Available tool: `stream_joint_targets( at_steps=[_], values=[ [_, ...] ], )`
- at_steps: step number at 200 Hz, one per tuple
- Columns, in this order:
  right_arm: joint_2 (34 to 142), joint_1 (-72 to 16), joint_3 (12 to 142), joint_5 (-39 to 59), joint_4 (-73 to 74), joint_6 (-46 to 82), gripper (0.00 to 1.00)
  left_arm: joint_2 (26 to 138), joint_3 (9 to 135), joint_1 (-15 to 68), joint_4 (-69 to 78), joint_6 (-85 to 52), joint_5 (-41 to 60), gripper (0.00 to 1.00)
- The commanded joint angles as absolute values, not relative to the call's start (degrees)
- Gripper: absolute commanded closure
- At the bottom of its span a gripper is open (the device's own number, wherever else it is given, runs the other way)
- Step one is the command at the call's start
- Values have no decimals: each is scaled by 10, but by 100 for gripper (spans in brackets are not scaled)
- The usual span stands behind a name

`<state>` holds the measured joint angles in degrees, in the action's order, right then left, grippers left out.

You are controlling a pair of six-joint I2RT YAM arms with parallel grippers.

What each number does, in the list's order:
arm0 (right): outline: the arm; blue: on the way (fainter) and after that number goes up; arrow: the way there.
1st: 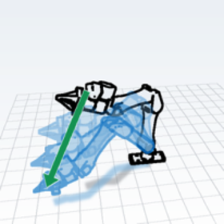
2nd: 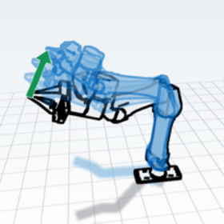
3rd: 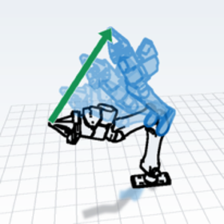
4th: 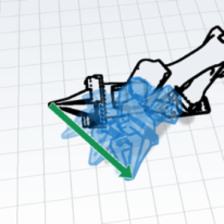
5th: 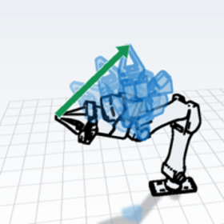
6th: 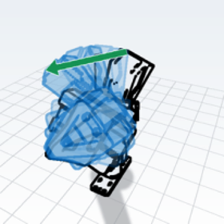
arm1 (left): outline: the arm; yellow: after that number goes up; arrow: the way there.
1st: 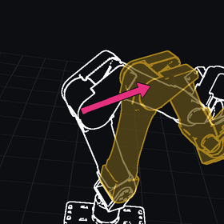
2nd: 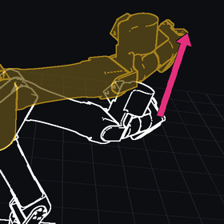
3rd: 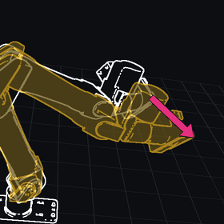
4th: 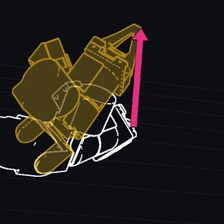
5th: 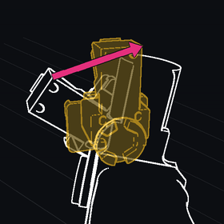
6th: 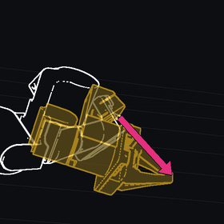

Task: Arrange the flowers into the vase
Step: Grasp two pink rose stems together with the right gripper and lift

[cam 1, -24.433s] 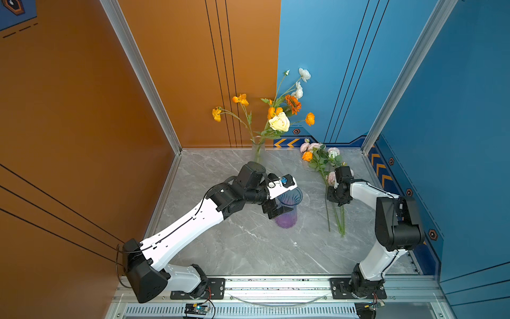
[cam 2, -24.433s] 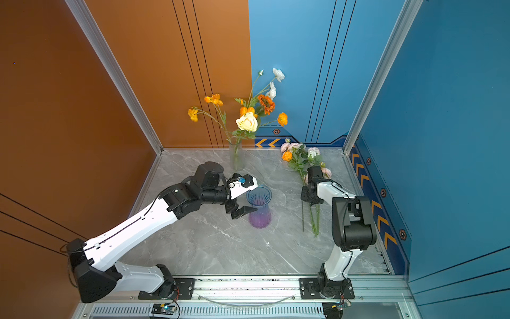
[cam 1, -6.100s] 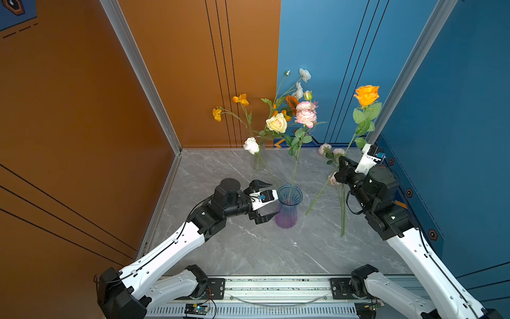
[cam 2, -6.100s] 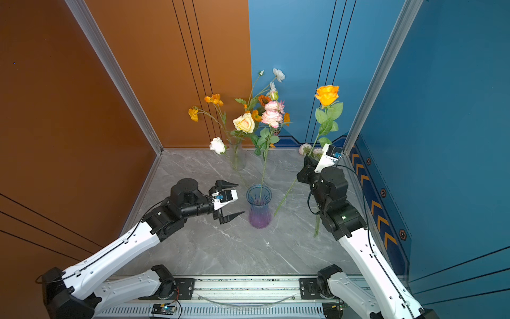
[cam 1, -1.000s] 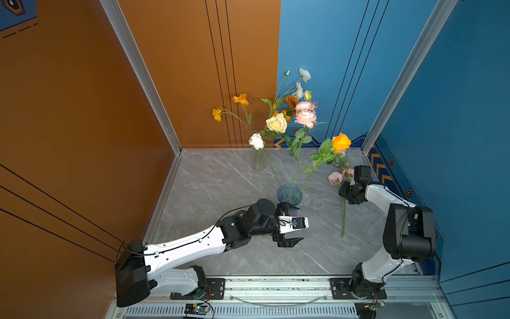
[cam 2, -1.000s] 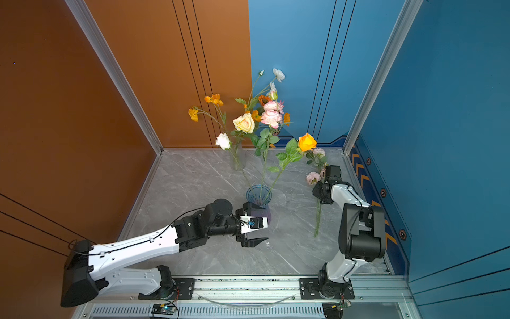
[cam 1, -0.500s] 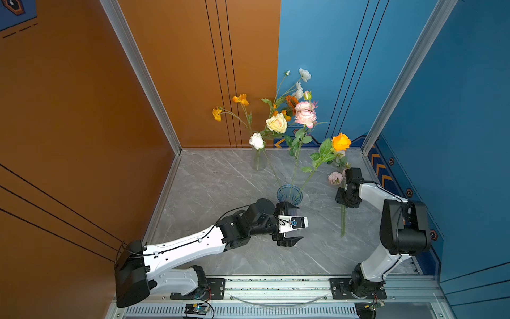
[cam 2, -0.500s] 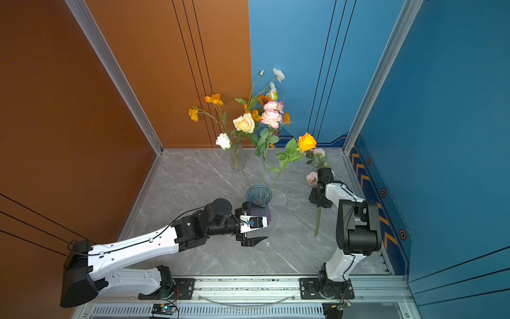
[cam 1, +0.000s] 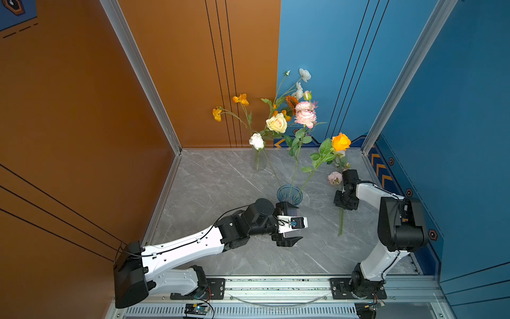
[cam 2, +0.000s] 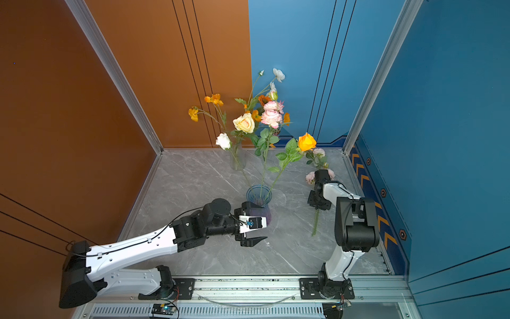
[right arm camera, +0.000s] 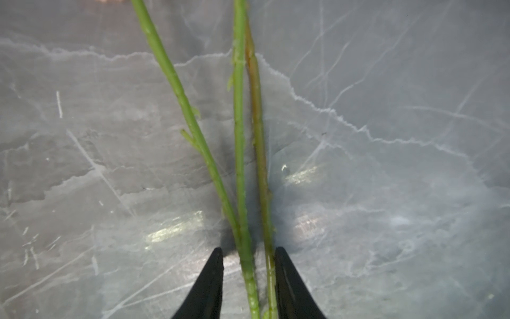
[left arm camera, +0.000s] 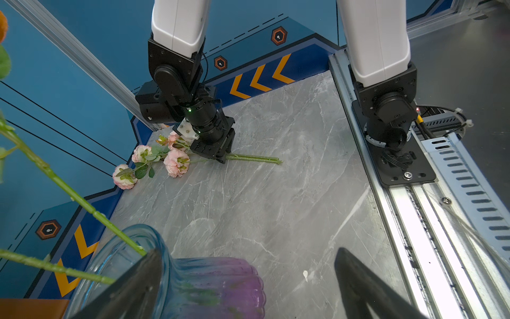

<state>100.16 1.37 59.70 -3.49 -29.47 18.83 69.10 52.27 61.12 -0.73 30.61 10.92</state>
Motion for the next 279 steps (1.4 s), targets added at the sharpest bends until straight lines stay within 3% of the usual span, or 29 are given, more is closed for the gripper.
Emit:
stream_joint_targets(
  at_steps=[1,99,209,233,249,279],
  values=[
    [971,-2,594,-79,-318,180,66,678,525,605,-17,316,114,2],
    [1002,-21,602,-87,-316,189,67,670,525,606,-24,326,112,2],
    [1034,12,599,-10,-312,168,67,672,525,601,-29,332,111,2],
    [1048,2,606,-4,-321,159,83,671,525,601,-29,333,108,2],
    [1054,-3,609,-9,-323,159,100,670,525,601,-29,334,109,2],
    [1056,-9,612,-4,-323,161,100,669,526,601,-30,333,110,2]
  ],
)
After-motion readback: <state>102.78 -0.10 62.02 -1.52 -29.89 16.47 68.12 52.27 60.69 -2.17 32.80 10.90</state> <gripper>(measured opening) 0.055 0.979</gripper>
